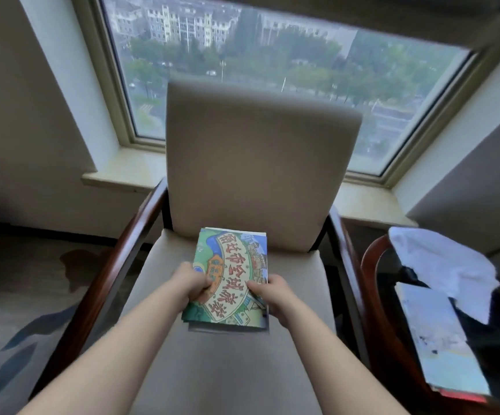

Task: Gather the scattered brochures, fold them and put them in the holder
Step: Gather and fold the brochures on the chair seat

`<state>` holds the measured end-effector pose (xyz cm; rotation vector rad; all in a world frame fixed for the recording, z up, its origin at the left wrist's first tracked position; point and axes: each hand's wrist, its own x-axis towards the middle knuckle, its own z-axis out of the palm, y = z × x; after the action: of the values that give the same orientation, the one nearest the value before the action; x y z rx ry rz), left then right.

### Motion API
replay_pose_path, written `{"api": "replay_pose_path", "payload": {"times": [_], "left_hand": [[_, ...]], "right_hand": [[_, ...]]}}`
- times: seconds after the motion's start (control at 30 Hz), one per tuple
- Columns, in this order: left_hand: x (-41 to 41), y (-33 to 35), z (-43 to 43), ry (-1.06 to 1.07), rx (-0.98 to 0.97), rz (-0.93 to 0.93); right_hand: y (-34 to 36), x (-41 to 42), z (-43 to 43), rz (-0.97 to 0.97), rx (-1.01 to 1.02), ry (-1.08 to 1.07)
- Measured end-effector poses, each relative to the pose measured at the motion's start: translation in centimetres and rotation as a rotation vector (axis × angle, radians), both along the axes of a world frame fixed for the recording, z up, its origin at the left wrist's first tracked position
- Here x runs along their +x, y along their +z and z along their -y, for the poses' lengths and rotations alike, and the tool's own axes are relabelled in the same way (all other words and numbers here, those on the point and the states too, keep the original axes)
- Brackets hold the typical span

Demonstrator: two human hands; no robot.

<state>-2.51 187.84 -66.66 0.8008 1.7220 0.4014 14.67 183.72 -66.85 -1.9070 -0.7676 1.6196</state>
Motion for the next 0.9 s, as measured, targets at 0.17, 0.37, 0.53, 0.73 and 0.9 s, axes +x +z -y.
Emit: {"api": "replay_pose_path", "payload": {"times": [0.17, 0.37, 0.53, 0.73, 0.9], "left_hand": [[3.0, 15.7, -2.9, -0.066, 0.176, 0.086], [9.5, 31.5, -1.1, -0.181, 0.339, 0.034], [16.1, 38.2, -0.4, -0.322, 0.436, 0.063], [25.0, 40.0, 1.6, -0.452, 0.441, 0.058], [32.9, 39.2, 4.1, -0.444, 0.374, 0.131]], "right_hand": [[15.3, 3.5, -2.3, -0.004, 0.124, -0.07], [29.1, 8.8, -1.6, 0.062, 0.241, -0.17], [35.2, 14.7, 0.7, 0.031, 0.321, -0.284], [37.6, 23.6, 4.2, 0.05, 0.318, -0.396], [37.7, 31.6, 7.1, 0.1, 0.266, -0.403]]}}
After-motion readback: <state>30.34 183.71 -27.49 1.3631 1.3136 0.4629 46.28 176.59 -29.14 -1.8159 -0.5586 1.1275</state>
